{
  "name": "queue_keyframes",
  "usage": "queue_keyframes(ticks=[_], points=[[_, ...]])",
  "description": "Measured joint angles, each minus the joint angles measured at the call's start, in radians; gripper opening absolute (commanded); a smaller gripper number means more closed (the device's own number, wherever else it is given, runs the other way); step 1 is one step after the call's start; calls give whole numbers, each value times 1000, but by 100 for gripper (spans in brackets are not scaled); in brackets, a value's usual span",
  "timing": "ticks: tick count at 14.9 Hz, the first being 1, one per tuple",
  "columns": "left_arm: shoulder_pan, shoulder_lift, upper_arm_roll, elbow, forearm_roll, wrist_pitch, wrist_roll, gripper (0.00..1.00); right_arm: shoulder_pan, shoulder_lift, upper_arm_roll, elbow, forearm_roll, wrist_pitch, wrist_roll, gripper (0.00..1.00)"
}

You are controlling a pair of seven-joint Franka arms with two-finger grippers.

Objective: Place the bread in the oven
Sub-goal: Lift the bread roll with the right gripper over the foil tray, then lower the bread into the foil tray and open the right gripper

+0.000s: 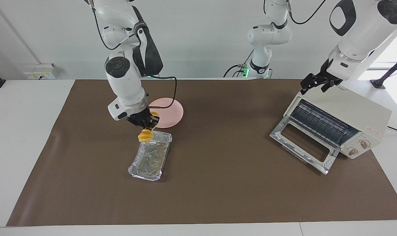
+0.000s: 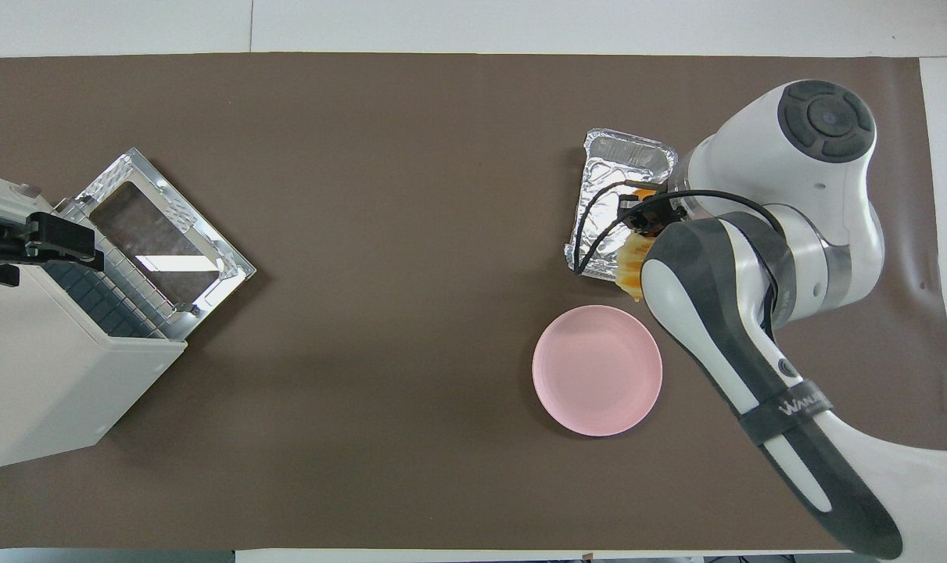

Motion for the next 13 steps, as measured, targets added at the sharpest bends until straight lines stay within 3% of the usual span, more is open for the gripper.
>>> queue_keyframes(ticks=[6, 13], points=[[0, 0, 0, 0, 0, 0, 0, 100, -25, 245, -3, 183, -1, 26, -2, 0], [0, 0, 0, 0, 0, 0, 0, 100, -8, 283, 0, 179, -1, 132, -1, 0]])
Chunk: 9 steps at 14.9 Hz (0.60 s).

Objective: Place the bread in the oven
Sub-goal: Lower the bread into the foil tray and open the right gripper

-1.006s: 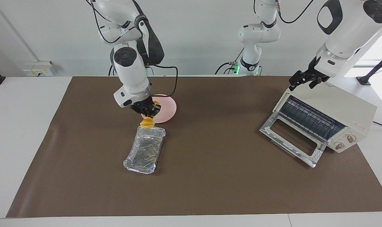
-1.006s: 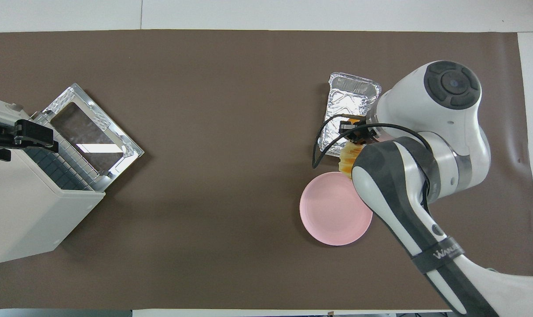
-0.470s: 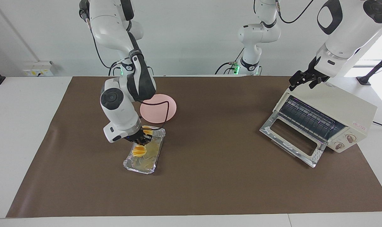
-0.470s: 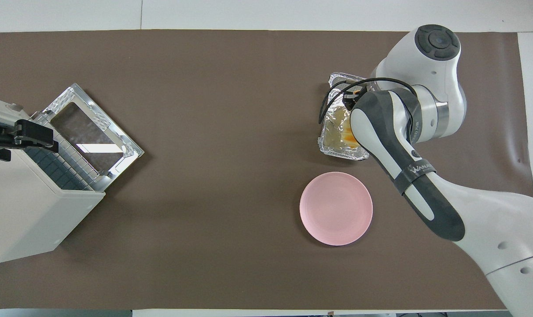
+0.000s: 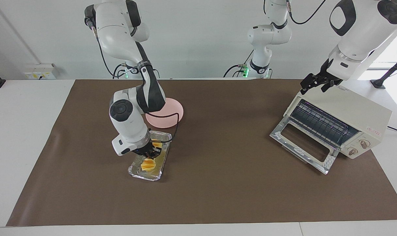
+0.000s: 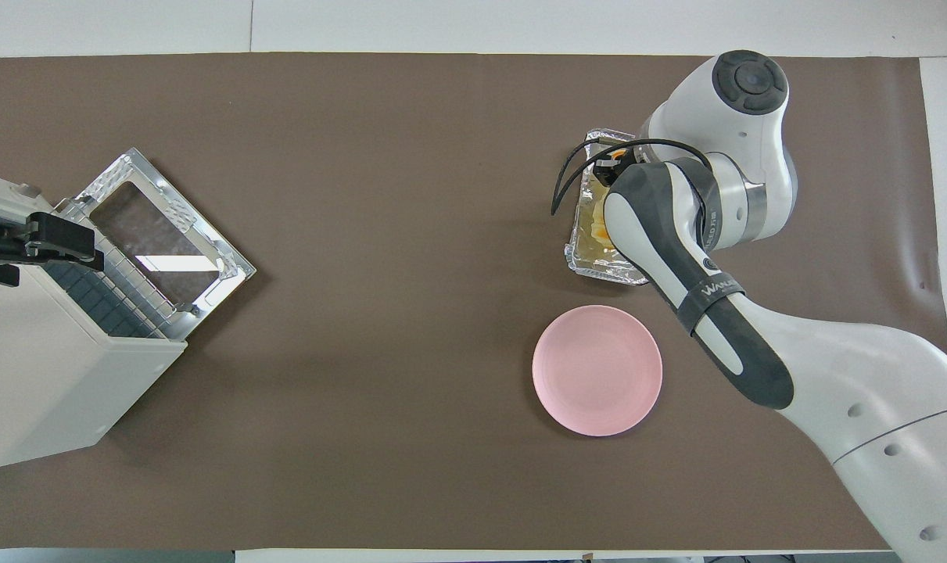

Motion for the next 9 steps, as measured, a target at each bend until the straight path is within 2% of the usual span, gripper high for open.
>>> queue_keyframes(ticks=[1, 2, 3, 4, 9], points=[[0, 0, 0, 0, 0, 0, 0, 100, 3, 1, 0, -19, 0, 23, 0, 0], [0, 0, 0, 0, 0, 0, 0, 100, 5, 2, 0, -35, 0, 39, 0, 11], [0, 0, 0, 0, 0, 0, 0, 100, 6, 3, 0, -44, 0, 46, 0, 68], [0, 0, 0, 0, 0, 0, 0, 100, 7, 3, 0, -48, 0, 48, 0, 100], [0, 0, 0, 0, 0, 0, 0, 100, 7, -3, -2, -31, -5, 4, 0, 100]])
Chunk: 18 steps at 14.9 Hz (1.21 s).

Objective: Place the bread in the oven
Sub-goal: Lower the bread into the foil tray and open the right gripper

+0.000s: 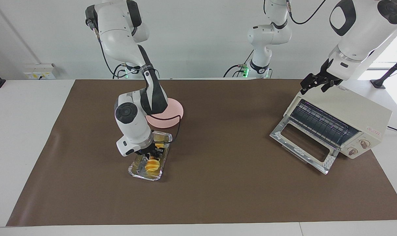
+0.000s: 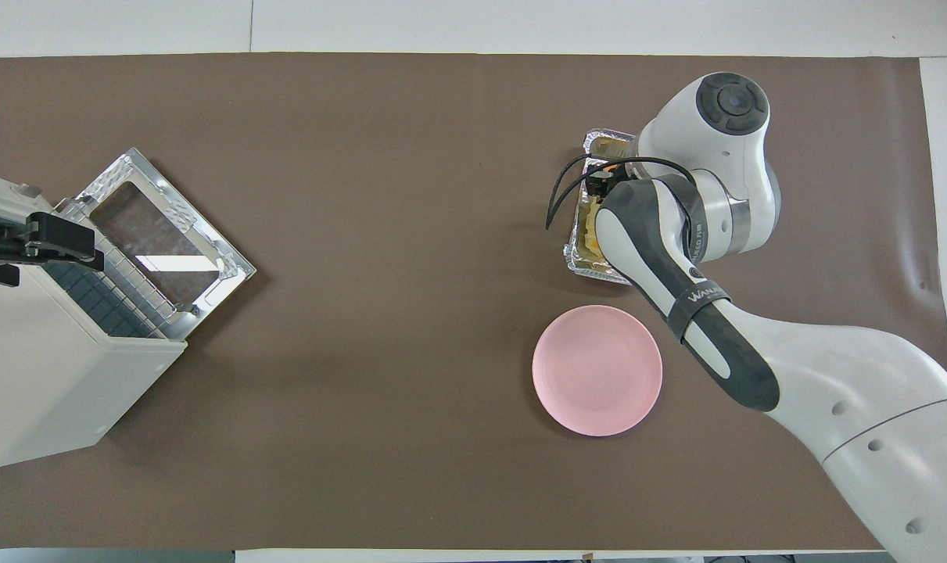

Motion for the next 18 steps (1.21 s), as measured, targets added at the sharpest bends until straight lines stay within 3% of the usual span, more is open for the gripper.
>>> queue_keyframes(ticks=[4, 10, 12, 15, 16, 17, 18], points=[[0, 0, 0, 0, 0, 0, 0, 100, -10, -21, -2, 41, -2, -89, -1, 100], [0, 0, 0, 0, 0, 0, 0, 100, -74, -47, -8, 41, -8, -127, -127, 100], [0, 0, 0, 0, 0, 0, 0, 100, -84, -48, -8, 15, -8, -105, -147, 100], [0, 0, 0, 0, 0, 0, 0, 100, -81, -54, -6, -86, -8, 21, -147, 99], [0, 0, 0, 0, 0, 0, 0, 100, -79, -57, -6, -123, -8, 64, -147, 66], [0, 0, 0, 0, 0, 0, 0, 100, -78, -61, -6, -152, -8, 91, -148, 21], [0, 0, 0, 0, 0, 0, 0, 100, -78, -66, -6, -169, -9, 102, -151, 0]])
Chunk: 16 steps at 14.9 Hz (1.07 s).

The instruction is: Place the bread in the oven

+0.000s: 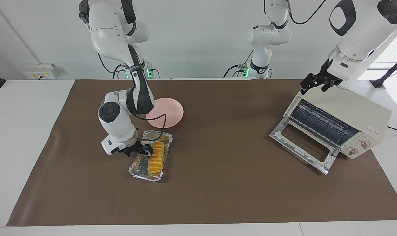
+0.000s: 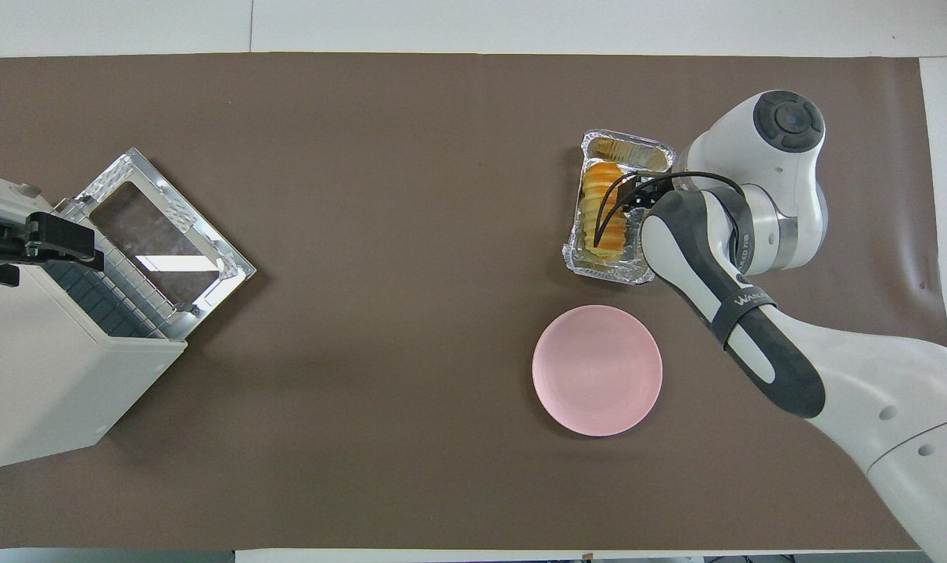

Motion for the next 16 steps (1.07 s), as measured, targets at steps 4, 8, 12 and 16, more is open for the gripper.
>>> queue_keyframes(ticks=[4, 8, 12, 16], points=[[0, 0, 0, 0, 0, 0, 0, 100, 4, -21, 1, -12, 0, 2, -9, 0], [0, 0, 0, 0, 0, 0, 0, 100, 6, -26, 5, -13, 0, 2, -9, 0], [0, 0, 0, 0, 0, 0, 0, 100, 6, -26, 5, -12, 0, 2, -9, 0], [0, 0, 0, 0, 0, 0, 0, 100, 17, -30, 8, 60, 1, -101, -9, 0]])
